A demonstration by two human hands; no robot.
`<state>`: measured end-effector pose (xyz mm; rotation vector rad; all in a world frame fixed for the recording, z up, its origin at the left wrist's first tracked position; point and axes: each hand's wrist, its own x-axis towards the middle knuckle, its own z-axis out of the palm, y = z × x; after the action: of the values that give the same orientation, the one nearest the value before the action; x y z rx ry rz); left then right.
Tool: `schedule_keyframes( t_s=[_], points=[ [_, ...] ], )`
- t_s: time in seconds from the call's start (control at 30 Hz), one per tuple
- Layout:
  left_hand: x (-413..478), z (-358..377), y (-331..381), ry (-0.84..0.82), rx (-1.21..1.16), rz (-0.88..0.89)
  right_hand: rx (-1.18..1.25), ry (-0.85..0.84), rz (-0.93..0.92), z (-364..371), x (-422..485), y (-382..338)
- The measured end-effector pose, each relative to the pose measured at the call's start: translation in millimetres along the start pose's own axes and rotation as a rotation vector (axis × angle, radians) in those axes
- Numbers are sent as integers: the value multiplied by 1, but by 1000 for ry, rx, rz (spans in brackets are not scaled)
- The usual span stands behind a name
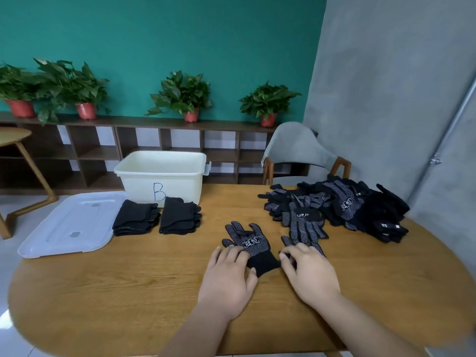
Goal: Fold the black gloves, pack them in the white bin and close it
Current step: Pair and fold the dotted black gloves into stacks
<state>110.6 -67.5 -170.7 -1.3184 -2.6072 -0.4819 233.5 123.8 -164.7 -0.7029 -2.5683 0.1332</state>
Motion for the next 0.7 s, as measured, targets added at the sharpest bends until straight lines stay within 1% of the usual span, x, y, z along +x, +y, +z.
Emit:
schedule_keyframes(
  t_s=[0.1,0.17,0.2,0.3,0.37,0.43,0.5,0.6,0.7],
  points=[
    [0,-2,2,-16,18,-11,7,4,58,-7,11,12],
    [-1,-2,2,-35,5,12,-41,23,60,-7,23,25],
    [-1,-2,2,-46,1,18,-69,4,68,-8,31,31],
    [-1,-1,1,-40,23,13,-111,-135,84,-14,58,48],
    [-1,-1,2,-42,44,13,-132,-237,59,-18,76,56],
    [1,1,2,-66,34,10,-162,-341,48,-19,91,62],
    [2,2,1,-105,20,-1,-179,-406,80,-21,103,64],
    [6,5,0,-132,58,-14,-202,-402,121,-22,118,65],
    [8,8,0,-131,86,-29,-318,-382,143,-17,128,68]
  ],
)
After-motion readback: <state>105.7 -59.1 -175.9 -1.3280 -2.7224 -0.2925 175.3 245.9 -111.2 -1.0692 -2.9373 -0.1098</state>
